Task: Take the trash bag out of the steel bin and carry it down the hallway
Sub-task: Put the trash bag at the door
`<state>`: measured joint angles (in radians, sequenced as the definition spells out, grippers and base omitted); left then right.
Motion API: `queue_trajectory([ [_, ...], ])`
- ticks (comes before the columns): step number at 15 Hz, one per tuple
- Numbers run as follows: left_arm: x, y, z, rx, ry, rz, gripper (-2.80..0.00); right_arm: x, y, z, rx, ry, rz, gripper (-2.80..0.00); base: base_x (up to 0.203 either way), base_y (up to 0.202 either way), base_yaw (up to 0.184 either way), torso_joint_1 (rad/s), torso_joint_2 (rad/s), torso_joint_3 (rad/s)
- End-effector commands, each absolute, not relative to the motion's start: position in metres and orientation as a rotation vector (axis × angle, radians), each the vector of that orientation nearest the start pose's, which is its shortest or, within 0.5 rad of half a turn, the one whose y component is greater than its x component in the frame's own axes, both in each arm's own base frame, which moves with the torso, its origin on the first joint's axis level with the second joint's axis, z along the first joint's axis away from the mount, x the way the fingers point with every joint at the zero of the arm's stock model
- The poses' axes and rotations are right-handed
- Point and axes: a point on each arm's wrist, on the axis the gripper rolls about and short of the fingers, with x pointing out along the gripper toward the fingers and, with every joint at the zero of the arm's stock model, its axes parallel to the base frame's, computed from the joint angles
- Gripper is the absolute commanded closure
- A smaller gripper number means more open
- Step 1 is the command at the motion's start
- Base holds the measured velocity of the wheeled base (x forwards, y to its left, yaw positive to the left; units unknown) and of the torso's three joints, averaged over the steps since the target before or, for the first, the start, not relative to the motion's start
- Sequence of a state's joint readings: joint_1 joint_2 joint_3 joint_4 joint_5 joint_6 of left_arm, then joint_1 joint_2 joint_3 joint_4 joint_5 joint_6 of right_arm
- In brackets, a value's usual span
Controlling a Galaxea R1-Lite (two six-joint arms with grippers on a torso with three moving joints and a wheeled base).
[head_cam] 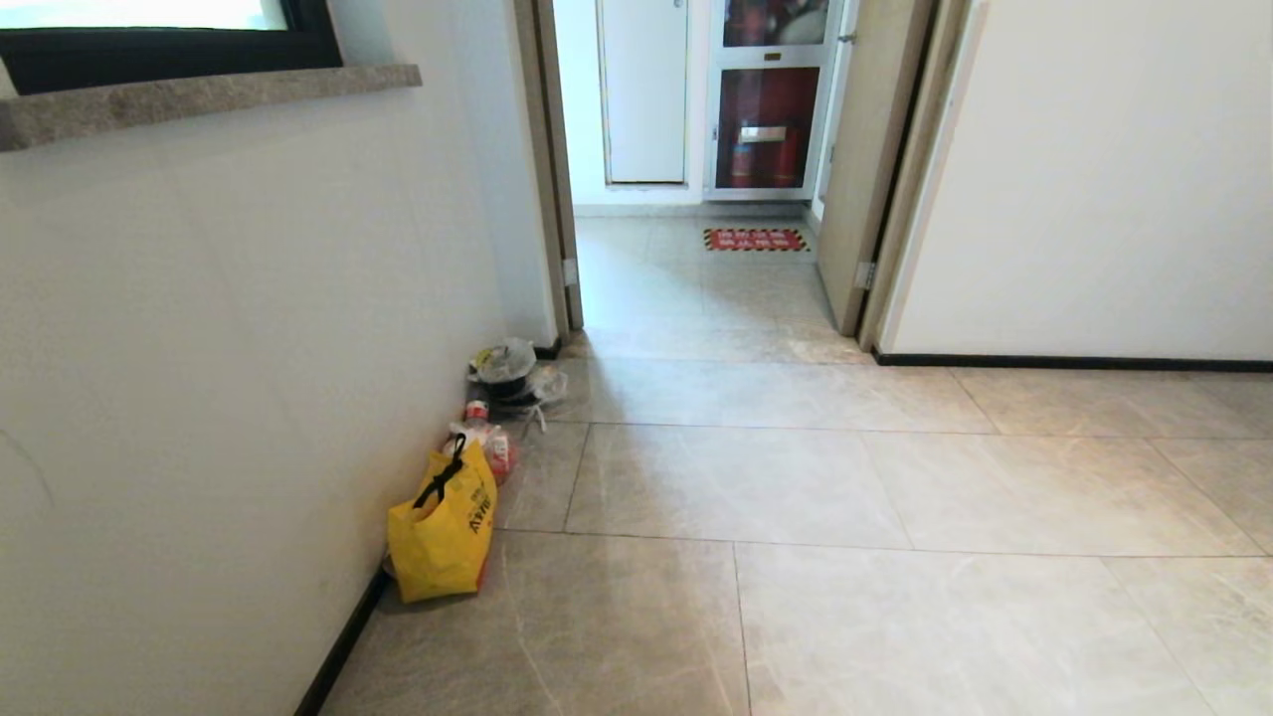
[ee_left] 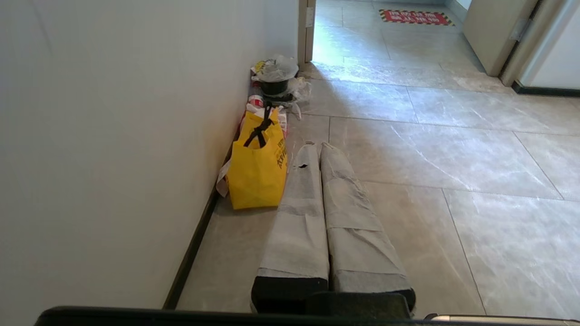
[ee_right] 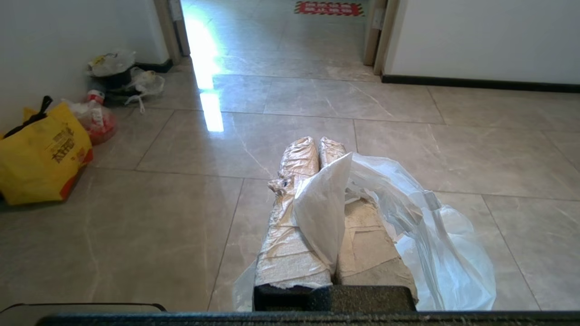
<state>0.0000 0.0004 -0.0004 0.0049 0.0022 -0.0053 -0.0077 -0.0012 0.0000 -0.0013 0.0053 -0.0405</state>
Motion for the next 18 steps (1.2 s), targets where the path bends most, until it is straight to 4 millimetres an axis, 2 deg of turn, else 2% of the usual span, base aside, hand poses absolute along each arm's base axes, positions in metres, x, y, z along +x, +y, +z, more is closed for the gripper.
queue_trajectory([
  [1, -0.0228, 0.0001, 0.0750, -0.006, 0.005, 0.003, 0.00, -0.0228, 0.0003, 0.0756, -0.038, -0.002, -0.002, 0.00, 0.189, 0.000, 0.002, -0.002, 0.01, 0.003],
  [18, -0.0228, 0.0001, 0.0750, -0.006, 0.005, 0.003, 0.00, -0.0228, 0.0003, 0.0756, -0.037, -0.002, -0.002, 0.00, 0.192, 0.000, 0.000, 0.002, 0.00, 0.002],
])
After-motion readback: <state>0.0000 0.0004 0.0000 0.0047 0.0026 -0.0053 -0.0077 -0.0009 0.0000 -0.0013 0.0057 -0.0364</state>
